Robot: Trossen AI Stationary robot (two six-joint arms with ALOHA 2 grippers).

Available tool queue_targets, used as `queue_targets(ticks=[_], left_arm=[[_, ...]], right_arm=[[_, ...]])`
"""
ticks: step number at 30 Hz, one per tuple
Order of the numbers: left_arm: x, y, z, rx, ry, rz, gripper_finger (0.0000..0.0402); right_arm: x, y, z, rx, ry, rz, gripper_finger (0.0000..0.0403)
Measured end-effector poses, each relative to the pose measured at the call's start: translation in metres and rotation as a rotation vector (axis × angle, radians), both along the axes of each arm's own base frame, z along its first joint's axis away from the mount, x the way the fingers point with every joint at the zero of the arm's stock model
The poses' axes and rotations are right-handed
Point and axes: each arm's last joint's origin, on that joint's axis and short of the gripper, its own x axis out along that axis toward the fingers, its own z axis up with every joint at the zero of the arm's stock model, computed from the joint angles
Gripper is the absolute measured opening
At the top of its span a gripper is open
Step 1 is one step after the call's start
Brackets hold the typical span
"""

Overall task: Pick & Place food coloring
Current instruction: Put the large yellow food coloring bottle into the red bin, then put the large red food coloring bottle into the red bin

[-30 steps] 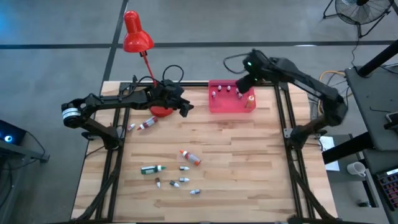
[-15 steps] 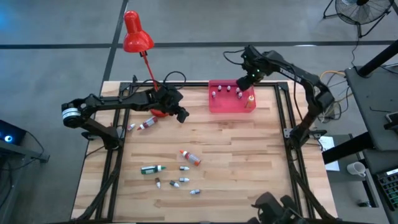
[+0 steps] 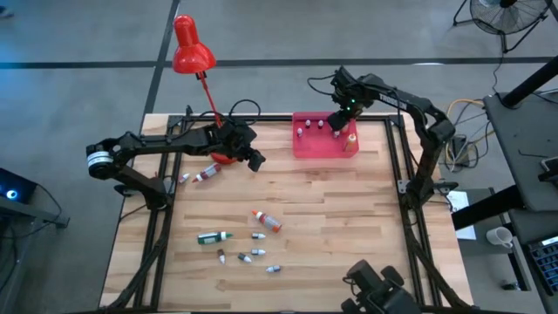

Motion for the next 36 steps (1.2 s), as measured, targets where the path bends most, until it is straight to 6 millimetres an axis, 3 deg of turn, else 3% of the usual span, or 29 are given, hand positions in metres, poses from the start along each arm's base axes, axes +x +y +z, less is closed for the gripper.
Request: queue_targets(ticks=[19, 30, 36], left_arm=[[0.0, 0.001, 0.0, 0.014, 0.005, 0.009, 0.0193], [0.0, 0.001, 0.0, 0.016, 0.005, 0.012, 0.0193], [0.001, 0.0, 0.001, -0.026, -0.027, 0.055, 0.0193]], right_arm=[[-0.018, -0.001, 0.014, 0.055, -0.085, -0.017, 0.0198], [-0.031, 0.014, 0.054, -0.072, -0.108, -0.006, 0.021], [-0.035, 0.034, 0.081, -0.158, -0.139, 0.101, 0.021]])
